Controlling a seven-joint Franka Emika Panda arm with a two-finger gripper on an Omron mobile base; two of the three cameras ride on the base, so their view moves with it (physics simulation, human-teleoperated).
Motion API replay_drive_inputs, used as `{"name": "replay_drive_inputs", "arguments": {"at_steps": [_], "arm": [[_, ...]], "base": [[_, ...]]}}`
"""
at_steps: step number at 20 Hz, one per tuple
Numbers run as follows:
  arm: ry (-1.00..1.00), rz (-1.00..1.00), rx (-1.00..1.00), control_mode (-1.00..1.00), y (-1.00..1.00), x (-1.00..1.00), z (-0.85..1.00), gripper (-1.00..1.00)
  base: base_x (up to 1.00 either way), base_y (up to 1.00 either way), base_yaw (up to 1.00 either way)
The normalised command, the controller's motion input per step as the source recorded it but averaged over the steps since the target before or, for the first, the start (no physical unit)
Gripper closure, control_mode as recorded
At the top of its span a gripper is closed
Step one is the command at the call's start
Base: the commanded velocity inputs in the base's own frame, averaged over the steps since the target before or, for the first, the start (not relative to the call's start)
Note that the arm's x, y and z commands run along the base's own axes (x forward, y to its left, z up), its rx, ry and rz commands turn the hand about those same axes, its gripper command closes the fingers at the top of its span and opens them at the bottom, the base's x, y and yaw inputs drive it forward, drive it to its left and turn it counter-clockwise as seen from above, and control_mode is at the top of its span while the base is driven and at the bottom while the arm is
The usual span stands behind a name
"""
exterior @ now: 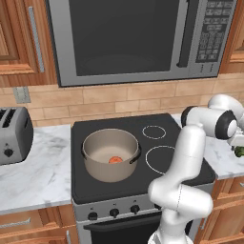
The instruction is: Put the broccoli and squash in the pot. Retrieve the spatula and lightly stir the vegetables in the pot.
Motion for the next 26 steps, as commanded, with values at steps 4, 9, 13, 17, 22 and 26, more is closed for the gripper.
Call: {"name": "replay_drive_inputs", "arguments": {"at_steps": [4, 9, 13, 17, 22, 26], "arm": [[0.00, 0.00, 0.00, -1.00, 0.05, 0.01, -0.01, 1.00], [0.00, 0.00, 0.00, -1.00, 0.03, 0.00, 0.00, 1.00], [0.00, 0.00, 0.00, -1.00, 0.02, -0.01, 0.03, 1.00], [-0.11, 0.00, 0.00, -1.00, 0.17, -0.23, 0.45, 1.00], [-0.26, 0.00, 0.00, -1.00, 0.65, -0.06, 0.70, 1.00], [-0.31, 0.00, 0.00, -1.00, 0.97, 0.00, 0.72, 1.00]], "base": [[0.00, 0.00, 0.00], [0.00, 0.00, 0.00], [0.00, 0.00, 0.00], [0.00, 0.00, 0.00], [0.00, 0.00, 0.00], [0.00, 0.00, 0.00]]}}
